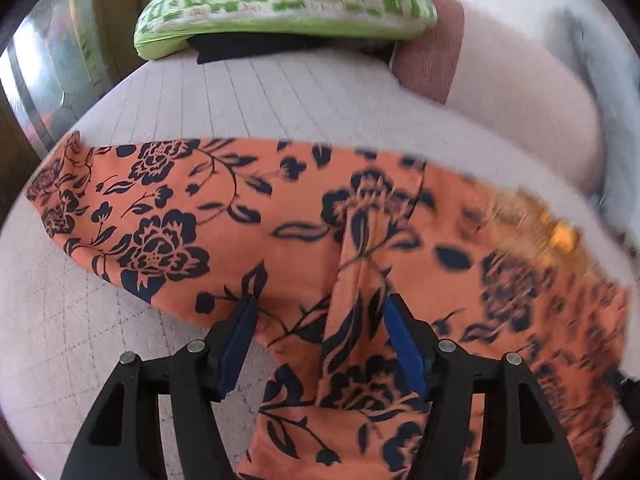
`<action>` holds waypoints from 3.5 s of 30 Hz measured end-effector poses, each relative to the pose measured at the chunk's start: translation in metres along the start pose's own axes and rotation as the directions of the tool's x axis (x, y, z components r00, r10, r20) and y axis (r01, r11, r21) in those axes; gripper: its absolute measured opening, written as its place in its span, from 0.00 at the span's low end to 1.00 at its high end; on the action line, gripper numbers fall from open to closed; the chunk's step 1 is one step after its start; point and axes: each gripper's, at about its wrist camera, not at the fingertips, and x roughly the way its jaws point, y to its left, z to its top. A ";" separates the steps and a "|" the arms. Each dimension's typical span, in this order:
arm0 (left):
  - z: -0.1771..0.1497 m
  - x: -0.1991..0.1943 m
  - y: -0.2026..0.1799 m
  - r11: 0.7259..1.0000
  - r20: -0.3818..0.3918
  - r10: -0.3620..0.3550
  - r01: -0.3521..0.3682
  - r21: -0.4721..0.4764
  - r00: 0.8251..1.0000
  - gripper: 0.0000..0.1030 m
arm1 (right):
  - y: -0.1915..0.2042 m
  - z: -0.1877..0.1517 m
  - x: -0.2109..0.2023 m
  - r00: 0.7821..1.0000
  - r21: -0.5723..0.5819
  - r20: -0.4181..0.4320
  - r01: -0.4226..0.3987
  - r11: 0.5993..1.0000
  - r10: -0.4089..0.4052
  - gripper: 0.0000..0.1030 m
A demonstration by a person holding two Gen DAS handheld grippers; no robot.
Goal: Fold small clothes
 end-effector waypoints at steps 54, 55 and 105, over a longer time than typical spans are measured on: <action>0.041 -0.003 0.332 0.709 0.219 0.037 0.129 -0.693 0.975 0.06 | 0.046 -0.016 0.044 0.989 -0.017 -0.091 -0.123 0.992 0.121 0.20; 0.044 -0.008 0.331 0.717 0.228 0.039 0.132 -0.685 0.973 0.05 | 0.046 -0.015 0.043 0.989 -0.017 -0.088 -0.120 0.993 0.118 0.19; -0.027 -0.093 0.010 0.994 0.196 0.067 -0.049 -0.095 0.978 0.60 | 0.009 0.020 -0.044 0.869 0.157 0.113 -0.494 0.855 0.481 0.81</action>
